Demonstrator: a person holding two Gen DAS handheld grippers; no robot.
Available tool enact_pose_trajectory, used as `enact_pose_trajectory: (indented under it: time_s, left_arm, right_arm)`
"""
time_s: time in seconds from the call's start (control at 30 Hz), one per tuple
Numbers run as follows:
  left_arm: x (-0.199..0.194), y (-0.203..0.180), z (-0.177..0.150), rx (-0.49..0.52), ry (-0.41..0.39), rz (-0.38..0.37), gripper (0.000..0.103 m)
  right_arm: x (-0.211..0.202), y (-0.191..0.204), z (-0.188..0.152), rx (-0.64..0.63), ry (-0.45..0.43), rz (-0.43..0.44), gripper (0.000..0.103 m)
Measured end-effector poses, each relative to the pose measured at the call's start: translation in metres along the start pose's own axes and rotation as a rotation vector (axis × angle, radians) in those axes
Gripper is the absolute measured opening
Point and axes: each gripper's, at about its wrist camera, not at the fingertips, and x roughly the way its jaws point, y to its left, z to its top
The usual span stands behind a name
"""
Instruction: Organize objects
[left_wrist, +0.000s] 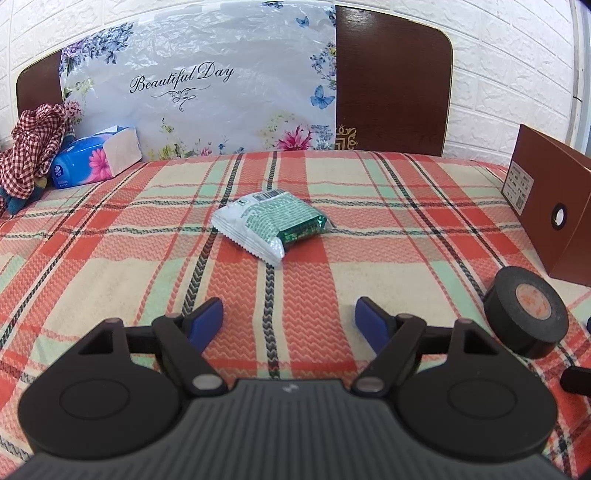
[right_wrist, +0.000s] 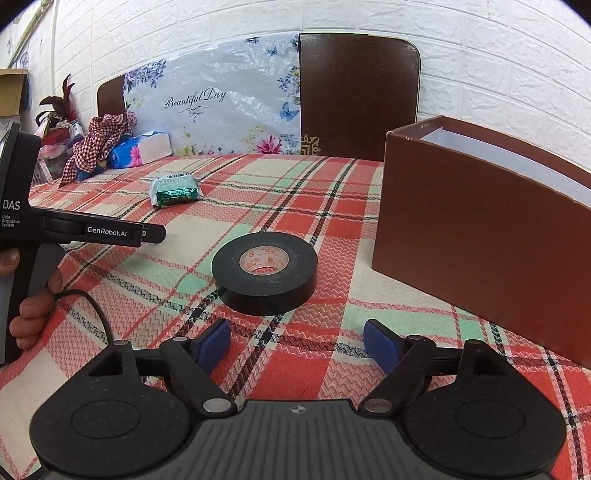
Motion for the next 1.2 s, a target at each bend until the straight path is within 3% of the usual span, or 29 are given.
enact_pose_trajectory:
  time_s: [1.2]
  left_arm:
    - [-0.0029,0.0037,-0.0021,-0.03,-0.009,-0.035,0.087]
  right_arm:
    - [-0.0002,0.0069,-0.0021,-0.032,-0.004,-0.071,0.085]
